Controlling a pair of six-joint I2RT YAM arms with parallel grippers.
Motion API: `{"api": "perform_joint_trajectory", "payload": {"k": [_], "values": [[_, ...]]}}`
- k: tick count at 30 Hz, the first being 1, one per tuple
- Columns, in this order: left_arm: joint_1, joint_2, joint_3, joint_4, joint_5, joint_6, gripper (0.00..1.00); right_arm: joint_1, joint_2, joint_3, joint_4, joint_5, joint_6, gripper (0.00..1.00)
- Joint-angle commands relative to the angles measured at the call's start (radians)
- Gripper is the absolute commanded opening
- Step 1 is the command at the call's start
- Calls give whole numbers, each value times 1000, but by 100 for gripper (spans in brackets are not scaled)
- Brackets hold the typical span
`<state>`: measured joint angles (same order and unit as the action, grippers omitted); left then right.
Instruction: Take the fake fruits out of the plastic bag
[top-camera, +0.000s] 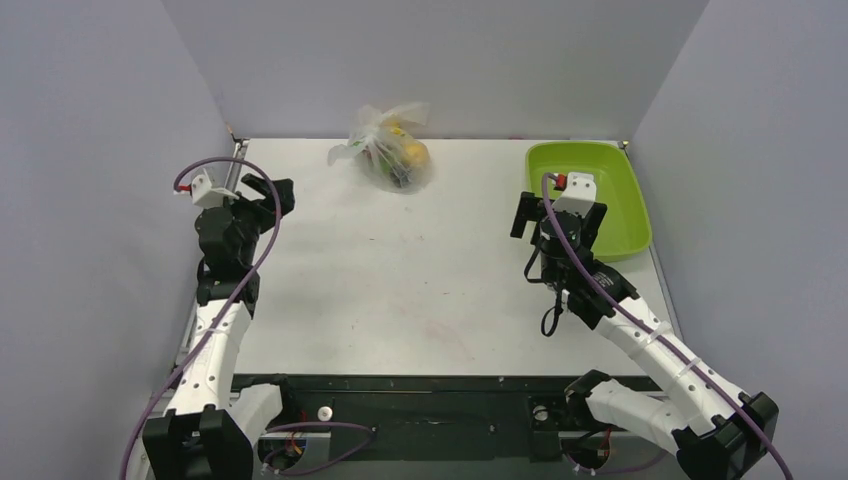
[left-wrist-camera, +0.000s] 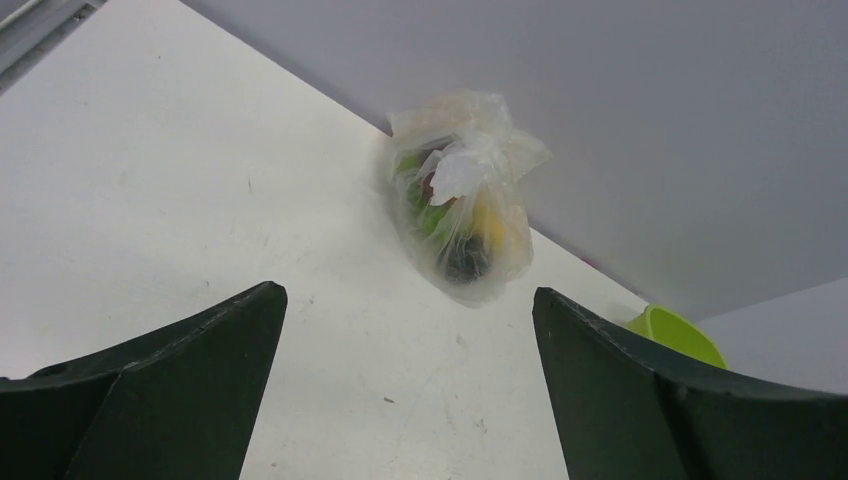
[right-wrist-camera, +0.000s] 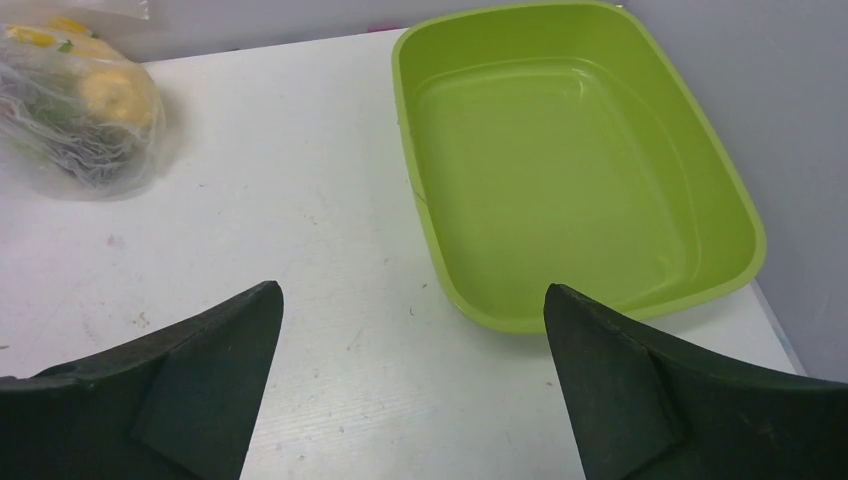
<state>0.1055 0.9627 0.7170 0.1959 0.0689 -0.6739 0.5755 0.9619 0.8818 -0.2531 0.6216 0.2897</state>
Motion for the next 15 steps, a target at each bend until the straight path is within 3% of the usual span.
{"api": "perform_joint_trajectory", "payload": {"k": [1, 4, 10, 15], "values": [[3, 34, 42, -1, 40, 6, 93, 3, 13, 59, 8, 2, 29, 100], [-22, 54, 32, 29, 26, 0, 91, 11, 5, 54, 18, -4, 38, 100], [-200, 142, 40, 109, -132, 51, 90, 12, -34, 21, 48, -53, 58, 100], [-248, 273, 36, 252, -155, -26, 87, 11, -36, 6, 54, -93, 66, 100]]}}
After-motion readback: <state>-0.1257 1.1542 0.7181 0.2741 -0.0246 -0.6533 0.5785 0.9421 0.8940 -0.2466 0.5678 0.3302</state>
